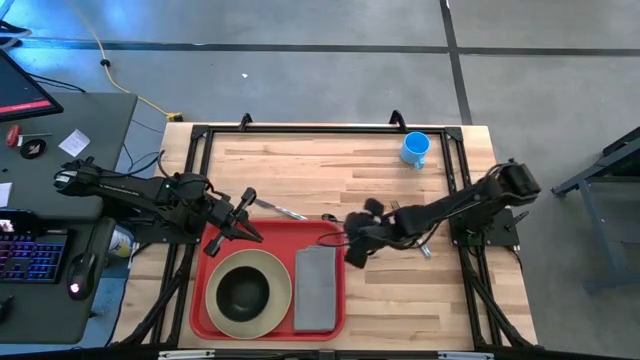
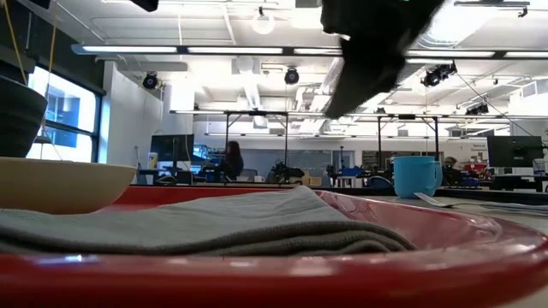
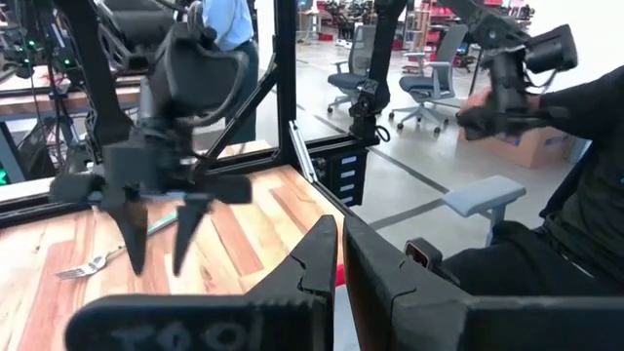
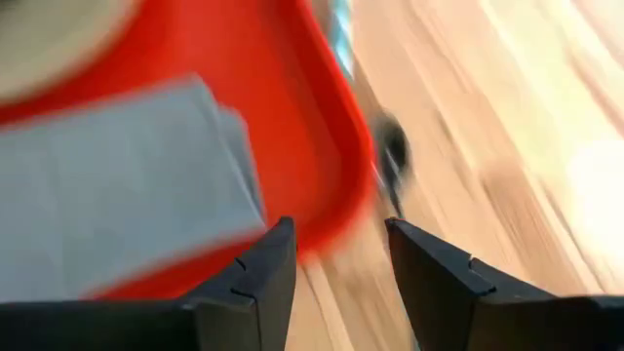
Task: Set up tray
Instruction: Put the white patterned fork on top of the gray napkin
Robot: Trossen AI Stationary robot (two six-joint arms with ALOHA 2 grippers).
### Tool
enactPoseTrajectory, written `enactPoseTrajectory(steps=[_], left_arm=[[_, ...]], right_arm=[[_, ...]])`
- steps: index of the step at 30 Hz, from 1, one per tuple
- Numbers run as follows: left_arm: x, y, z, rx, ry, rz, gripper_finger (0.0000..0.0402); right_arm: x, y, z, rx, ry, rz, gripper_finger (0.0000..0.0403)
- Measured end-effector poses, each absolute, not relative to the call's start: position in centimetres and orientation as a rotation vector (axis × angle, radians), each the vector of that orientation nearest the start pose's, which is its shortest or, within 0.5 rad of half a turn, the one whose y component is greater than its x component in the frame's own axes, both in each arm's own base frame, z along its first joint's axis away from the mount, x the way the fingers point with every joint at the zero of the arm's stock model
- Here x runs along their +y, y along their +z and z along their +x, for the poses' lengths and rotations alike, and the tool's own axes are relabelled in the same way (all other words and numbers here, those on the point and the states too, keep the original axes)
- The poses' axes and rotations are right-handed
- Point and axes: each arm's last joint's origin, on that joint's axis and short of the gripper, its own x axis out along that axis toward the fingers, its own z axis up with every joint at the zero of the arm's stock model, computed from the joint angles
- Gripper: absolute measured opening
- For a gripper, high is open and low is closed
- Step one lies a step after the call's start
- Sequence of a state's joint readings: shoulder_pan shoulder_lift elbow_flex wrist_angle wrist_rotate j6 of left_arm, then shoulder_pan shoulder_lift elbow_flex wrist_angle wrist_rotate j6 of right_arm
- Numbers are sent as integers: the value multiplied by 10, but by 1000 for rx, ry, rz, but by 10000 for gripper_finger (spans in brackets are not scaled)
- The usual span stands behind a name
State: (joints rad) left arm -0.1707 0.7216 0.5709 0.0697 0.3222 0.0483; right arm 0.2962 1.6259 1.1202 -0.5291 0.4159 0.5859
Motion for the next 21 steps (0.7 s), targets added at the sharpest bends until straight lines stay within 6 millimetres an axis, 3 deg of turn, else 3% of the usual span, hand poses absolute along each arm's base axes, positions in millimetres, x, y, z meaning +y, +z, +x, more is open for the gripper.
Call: enactPoseTrajectory(steps=[5,11,16,21], left_arm=[[-38,293,164,71,-494,41,56],[-37,294,161,56,-493,46,56],[-36,300,154,17,-486,53,56],[-35,302,149,9,-485,46,56]], right_arm=[[76,216,287,1090,-543,269,156],[68,186,256,1313,-686,320,156],[58,165,242,1442,-699,385,162],[46,158,234,1516,-724,368,180]])
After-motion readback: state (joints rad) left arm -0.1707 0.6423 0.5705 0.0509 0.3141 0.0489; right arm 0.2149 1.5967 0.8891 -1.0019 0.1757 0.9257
